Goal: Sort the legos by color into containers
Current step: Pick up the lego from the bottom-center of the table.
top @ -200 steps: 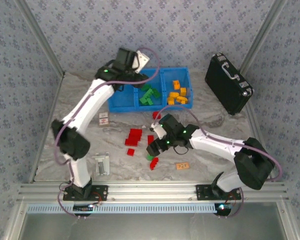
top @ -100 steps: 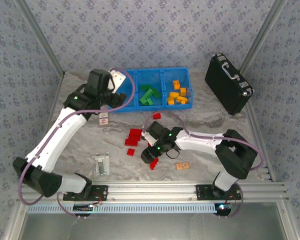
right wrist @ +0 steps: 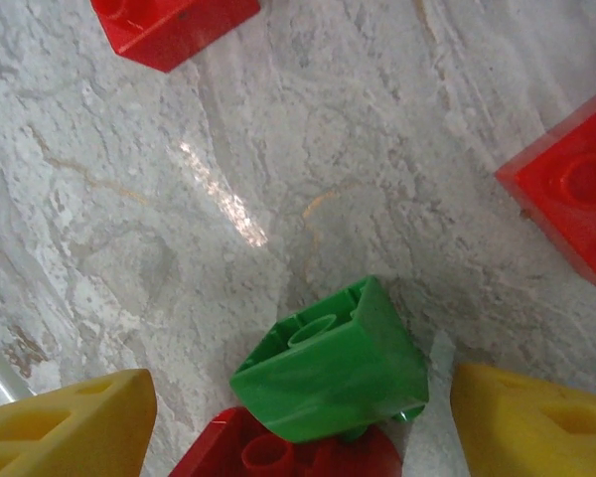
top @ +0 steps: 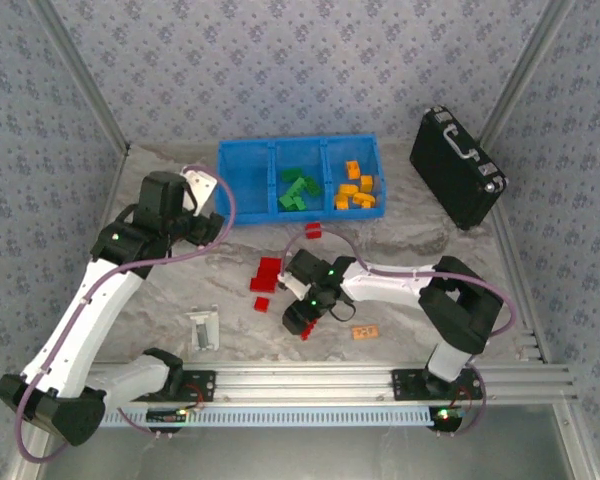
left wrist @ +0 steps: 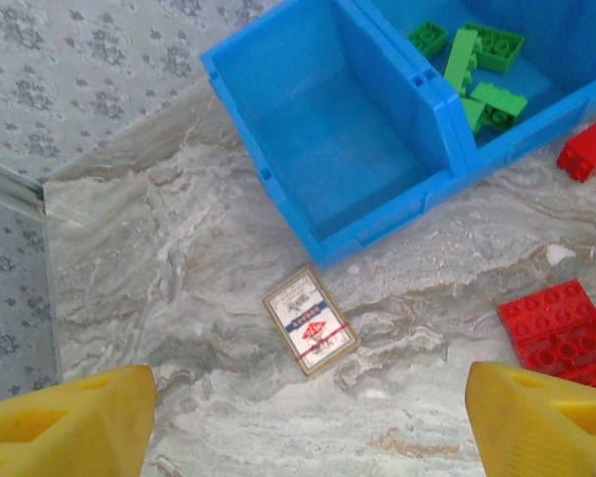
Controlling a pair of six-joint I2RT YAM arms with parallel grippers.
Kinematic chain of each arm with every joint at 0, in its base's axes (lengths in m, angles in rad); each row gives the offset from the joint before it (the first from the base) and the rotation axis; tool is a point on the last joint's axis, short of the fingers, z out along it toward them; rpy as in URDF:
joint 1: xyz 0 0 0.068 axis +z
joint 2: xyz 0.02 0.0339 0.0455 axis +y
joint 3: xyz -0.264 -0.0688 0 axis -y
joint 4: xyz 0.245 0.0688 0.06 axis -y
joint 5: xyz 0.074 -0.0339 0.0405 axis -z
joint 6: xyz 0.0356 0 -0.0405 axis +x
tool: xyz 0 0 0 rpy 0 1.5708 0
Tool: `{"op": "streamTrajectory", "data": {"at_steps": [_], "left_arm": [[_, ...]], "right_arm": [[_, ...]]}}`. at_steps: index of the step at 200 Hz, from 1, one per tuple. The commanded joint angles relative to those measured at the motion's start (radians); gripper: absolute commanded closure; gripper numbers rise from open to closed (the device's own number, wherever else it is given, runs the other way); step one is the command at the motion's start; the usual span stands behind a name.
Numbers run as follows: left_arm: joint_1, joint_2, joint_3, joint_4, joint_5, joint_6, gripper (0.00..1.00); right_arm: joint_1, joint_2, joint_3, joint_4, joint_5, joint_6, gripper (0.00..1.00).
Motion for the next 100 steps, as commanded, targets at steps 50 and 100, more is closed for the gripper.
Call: {"op": "streamTrajectory", "data": {"at_steps": [50,100], "left_arm": [[0.008,-0.105,-0.070,-0.021,0.103,-0.071,0.19],[0.008,-0.256,-0.253,-0.006,0.333,-0.167,0.18]], "right_arm": [[0.008,0.040,0.021,-0.037,0.067,-0.024,0.30],[0.011,0.051,0.031,-0.021,0.086,-0.025,0.39]]}}
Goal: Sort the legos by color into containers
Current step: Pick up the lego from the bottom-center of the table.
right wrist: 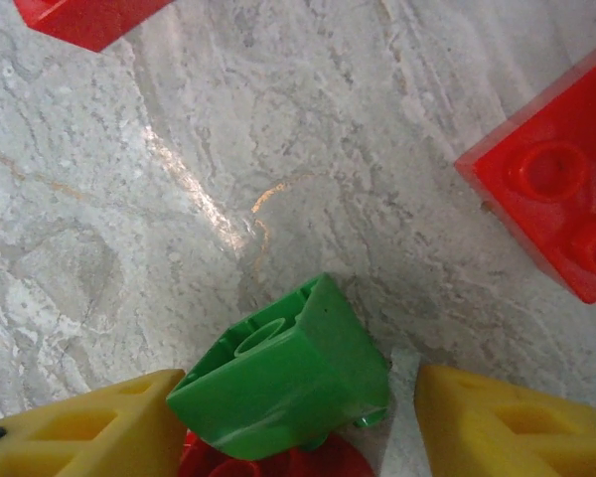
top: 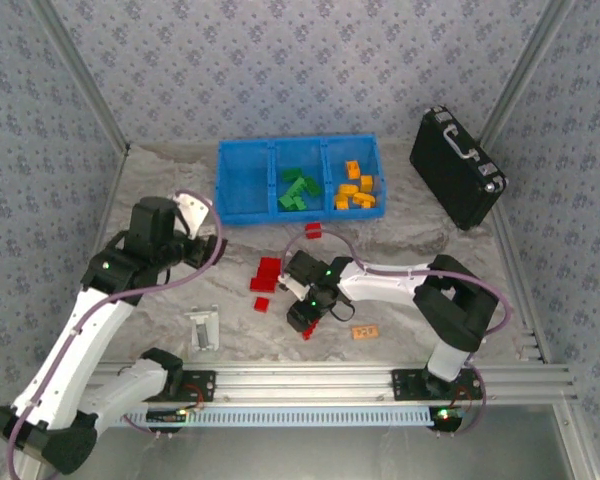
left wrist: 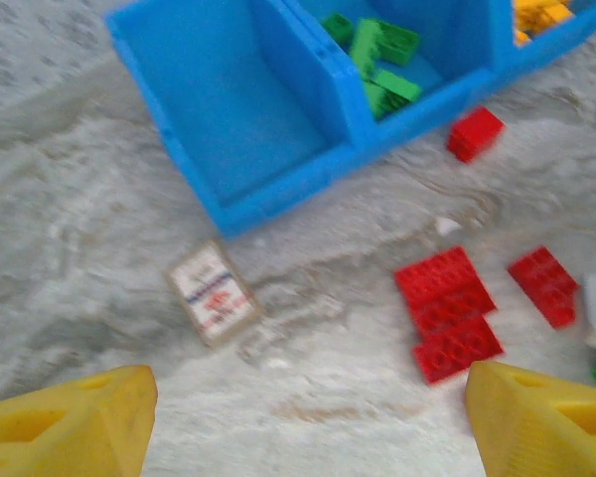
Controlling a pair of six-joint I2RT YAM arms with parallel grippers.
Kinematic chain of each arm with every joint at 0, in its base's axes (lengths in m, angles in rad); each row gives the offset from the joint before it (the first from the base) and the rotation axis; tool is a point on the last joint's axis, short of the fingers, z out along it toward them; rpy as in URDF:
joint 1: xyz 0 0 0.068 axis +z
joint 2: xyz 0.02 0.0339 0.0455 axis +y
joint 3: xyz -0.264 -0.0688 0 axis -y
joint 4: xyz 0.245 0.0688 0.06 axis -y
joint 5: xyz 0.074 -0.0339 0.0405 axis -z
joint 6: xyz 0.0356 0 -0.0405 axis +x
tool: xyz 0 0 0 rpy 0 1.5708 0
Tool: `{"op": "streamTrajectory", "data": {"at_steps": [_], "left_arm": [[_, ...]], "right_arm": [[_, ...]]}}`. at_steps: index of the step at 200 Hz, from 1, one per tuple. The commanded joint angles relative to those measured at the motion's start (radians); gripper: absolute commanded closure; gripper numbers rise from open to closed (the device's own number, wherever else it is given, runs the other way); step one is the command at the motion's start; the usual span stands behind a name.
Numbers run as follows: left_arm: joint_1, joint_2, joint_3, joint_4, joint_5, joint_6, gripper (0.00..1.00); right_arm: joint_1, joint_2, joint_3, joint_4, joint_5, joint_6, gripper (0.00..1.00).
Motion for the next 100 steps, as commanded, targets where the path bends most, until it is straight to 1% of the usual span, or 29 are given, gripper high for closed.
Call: {"op": "streamTrajectory", "data": {"at_steps": [1,24,54,100], "left_arm": [[0.005,-0.070,-0.071,-0.006,0.138,-0.068,0.18],[0.005,-0.124,-0.126,-0.018,0.169,-0.095,0.18],[0.005,-0.157,-0.191,-0.004,0.220,-0.116,0.18],[0.005,-0.149,-0.194,0.003,0.239,-0.105,0.18]], "right_arm": [[0.008,0.025,0.024,-0.008,0.030,-0.011,0.39],[0.008,0.025,0.025,-0.002,0.032,-0.017,0.41],[0.008,0.036,0.047,0.004,0.039,-0.025,0.49],[0.009,0.071,0.096,-0.006,0.038,-0.031,0.57]]}}
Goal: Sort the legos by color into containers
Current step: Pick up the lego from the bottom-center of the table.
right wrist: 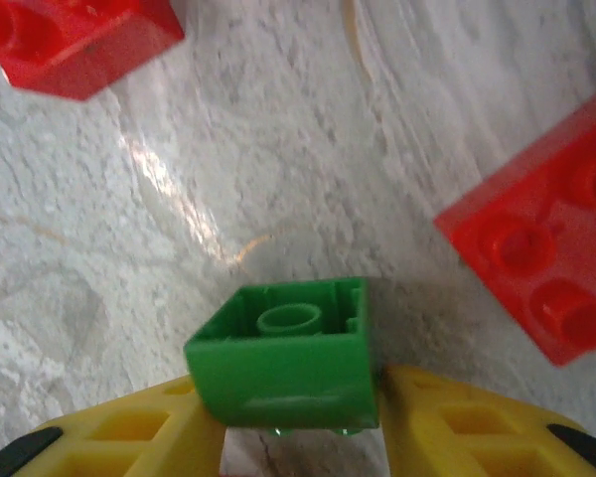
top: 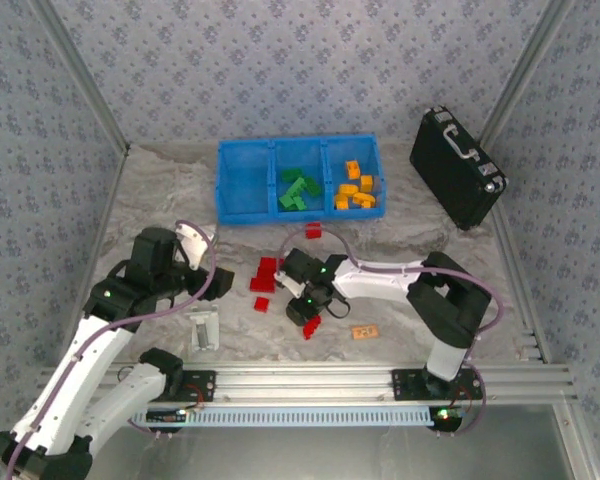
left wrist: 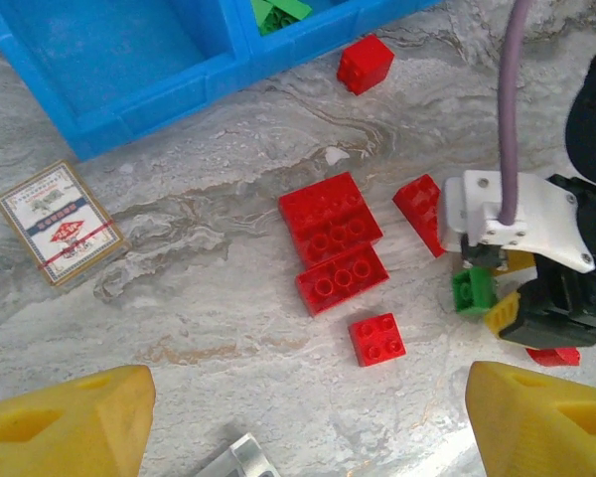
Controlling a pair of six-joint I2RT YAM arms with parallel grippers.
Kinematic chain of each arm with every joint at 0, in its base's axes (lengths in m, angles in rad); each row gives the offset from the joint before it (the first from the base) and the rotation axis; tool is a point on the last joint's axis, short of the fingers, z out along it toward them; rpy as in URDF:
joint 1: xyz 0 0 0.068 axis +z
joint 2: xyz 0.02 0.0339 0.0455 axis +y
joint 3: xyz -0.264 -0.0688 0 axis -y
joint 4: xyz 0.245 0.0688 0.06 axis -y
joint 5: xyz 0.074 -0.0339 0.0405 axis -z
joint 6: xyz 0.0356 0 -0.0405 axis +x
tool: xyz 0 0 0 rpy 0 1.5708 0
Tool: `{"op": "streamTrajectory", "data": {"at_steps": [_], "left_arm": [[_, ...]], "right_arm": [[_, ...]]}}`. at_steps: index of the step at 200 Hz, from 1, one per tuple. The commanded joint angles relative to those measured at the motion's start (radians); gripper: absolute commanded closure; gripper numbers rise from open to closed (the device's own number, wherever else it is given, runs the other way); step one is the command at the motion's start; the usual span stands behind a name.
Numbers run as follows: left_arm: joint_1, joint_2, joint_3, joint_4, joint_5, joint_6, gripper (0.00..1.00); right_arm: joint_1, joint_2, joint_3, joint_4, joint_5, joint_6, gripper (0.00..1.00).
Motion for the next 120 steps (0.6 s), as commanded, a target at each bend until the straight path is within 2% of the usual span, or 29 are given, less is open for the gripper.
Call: {"op": "streamTrajectory", "data": {"at_steps": [1,62,120], "left_arm": [[0.005,-0.005,-0.002,0.014,0.047,-0.011,0.18],[0.005,-0.034,-0.078,0.081,0.090,-0.035,0.18],[0.005,-0.049,-0.154,0.159,0.109,-0.045,0.16]], "right_arm": [[0.008,0.025,0.040,-0.005,0.009,-0.015,0.57],[-0.056,0.015,0.139,-0.059,0.020,-0.035,0.63],[-0.165,0.022,0.373,-0.109,0.095,-0.080,0.63]]}}
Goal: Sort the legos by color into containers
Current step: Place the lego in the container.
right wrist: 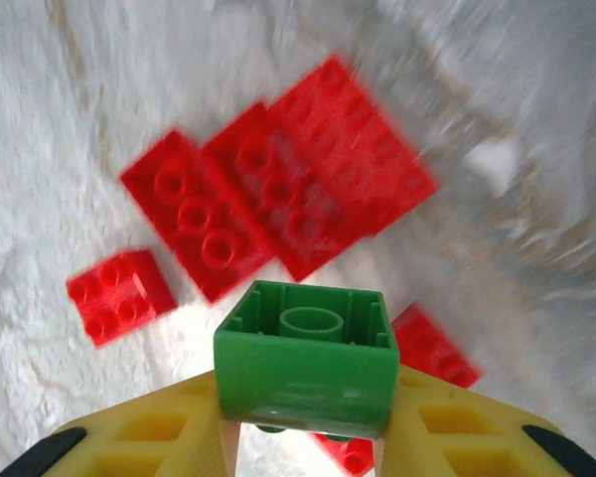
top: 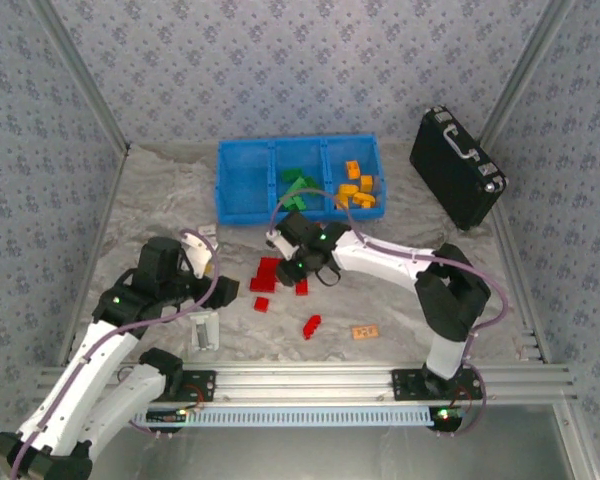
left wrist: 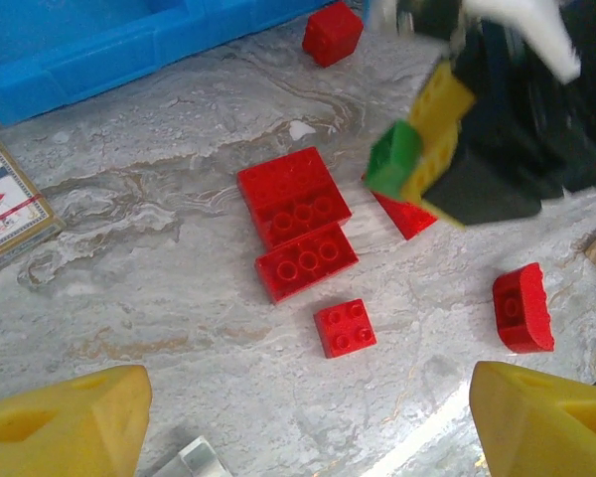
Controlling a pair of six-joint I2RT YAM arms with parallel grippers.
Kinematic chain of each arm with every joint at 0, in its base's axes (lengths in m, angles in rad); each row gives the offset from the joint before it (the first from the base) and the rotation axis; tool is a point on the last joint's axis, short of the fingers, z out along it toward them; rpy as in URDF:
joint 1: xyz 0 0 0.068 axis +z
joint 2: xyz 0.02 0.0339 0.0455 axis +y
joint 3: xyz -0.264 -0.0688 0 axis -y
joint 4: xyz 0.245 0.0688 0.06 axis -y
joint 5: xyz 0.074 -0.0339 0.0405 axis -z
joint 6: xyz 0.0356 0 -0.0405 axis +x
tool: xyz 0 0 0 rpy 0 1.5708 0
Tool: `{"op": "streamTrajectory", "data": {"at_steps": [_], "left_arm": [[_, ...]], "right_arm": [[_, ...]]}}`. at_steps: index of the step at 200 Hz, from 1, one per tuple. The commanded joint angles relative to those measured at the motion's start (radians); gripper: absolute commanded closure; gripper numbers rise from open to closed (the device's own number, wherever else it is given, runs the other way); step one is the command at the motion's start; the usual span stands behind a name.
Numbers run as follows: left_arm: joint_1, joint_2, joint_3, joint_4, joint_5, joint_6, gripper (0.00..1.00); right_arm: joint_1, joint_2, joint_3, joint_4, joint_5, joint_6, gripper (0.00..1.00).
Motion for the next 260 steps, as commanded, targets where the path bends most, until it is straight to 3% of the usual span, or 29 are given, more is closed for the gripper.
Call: {"op": "streamTrajectory", "data": {"at_steps": [1,67,100,148,185,205,260], "left_arm": [[0.003,-0.009,-0.020,0.067,0.032,-0.008,0.16],[0.000,0.043,-0.024,0.074,0.066,-0.016,0.16],[-0.008,0.037,-0.029,0.074,0.084,-0.031,0.18],[-0.026,0.043,-0.074,0.115,0.065,-0.243,0.18],[-0.089,0.025,-0.107,0.130,-0.060,-0.367,0.17],[-0.169,0.064,-0.138,0.140,-0.146,-0.411,0.17],[-0.351,0.171,-0.237,0.233,-0.305,-0.513,0.18]], "right_arm": [[-0.049,0.005,0.094,-0.037,0.057,-0.032,0.64],[-0.209,0.201,0.442,-0.109,0.151,0.014,0.64],[-0.253,0.293,0.527,-0.075,0.160,0.055,0.64],[-0.309,0.411,0.681,-0.107,0.123,0.063,0.60],[-0.336,0.448,0.717,-0.103,0.101,0.057,0.52],[-0.345,0.438,0.694,-0.072,0.104,0.055,0.40],[-0.354,0.357,0.640,0.020,0.042,0.041,0.30]]}}
